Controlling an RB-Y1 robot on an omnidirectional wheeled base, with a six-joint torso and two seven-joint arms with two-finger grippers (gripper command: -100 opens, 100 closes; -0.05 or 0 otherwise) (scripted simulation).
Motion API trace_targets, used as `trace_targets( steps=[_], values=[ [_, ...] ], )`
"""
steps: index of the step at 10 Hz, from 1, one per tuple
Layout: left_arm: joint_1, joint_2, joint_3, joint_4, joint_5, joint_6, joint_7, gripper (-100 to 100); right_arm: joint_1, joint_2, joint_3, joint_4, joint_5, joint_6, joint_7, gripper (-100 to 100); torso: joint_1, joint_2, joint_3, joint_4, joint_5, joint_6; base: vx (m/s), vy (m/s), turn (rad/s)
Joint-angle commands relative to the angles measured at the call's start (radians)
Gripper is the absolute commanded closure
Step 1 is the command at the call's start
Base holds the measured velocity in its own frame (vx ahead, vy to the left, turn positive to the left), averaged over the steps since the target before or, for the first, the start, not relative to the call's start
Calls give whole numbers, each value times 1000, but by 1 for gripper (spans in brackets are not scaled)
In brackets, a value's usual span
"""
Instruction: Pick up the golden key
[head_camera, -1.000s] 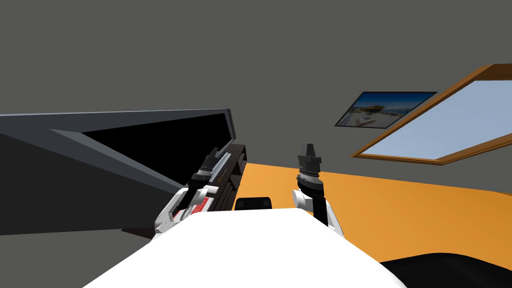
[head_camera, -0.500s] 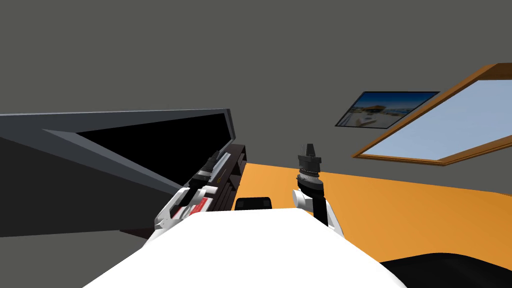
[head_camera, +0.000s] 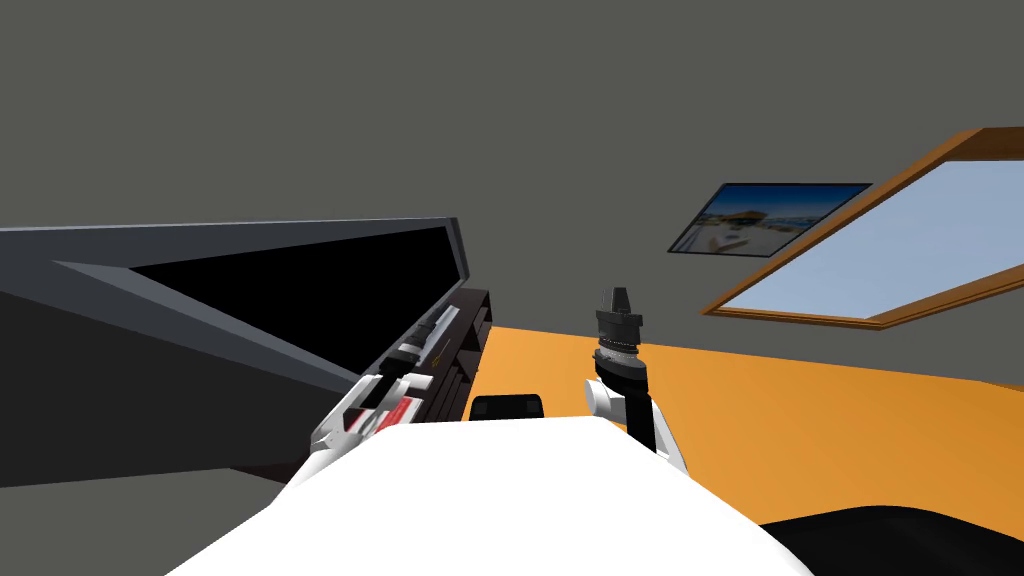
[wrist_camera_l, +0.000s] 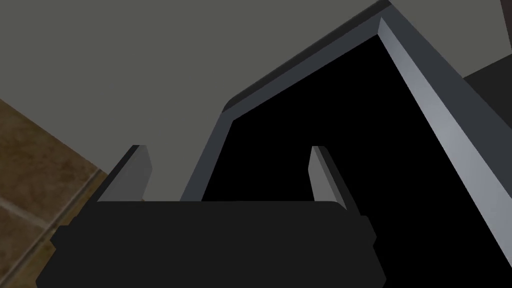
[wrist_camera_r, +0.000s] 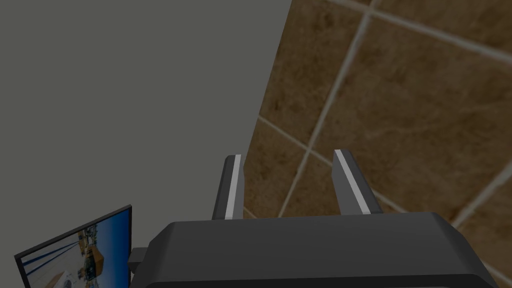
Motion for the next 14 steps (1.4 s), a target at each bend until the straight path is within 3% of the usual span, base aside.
trace_targets(
  steps=[1, 5, 6, 8, 14],
  values=[
    [-10, 24, -7, 50, -25, 4, -5, -100, 0, 0, 0, 0, 0, 0, 0, 0, 0, 0, 0, 0, 0, 0, 11, -15, -48],
    [-23, 45, -15, 142, -47, 1, -11, -100, 0, 0, 0, 0, 0, 0, 0, 0, 0, 0, 0, 0, 0, 0, 11, -11, -23],
    [-35, 67, -24, 182, -69, -3, -19, -100, 0, 0, 0, 0, 0, 0, 0, 0, 0, 0, 0, 0, 0, 0, 10, -10, -51],
    [-35, 67, -24, 210, -69, -3, -19, -100, 0, 0, 0, 0, 0, 0, 0, 0, 0, 0, 0, 0, 0, 0, 9, -5, -19],
    [-71, 135, -60, 424, -139, -20, -48, -100, 0, 0, 0, 0, 0, 0, 0, 0, 0, -1, 0, 0, 0, 0, 16, -8, -60]
  ],
)
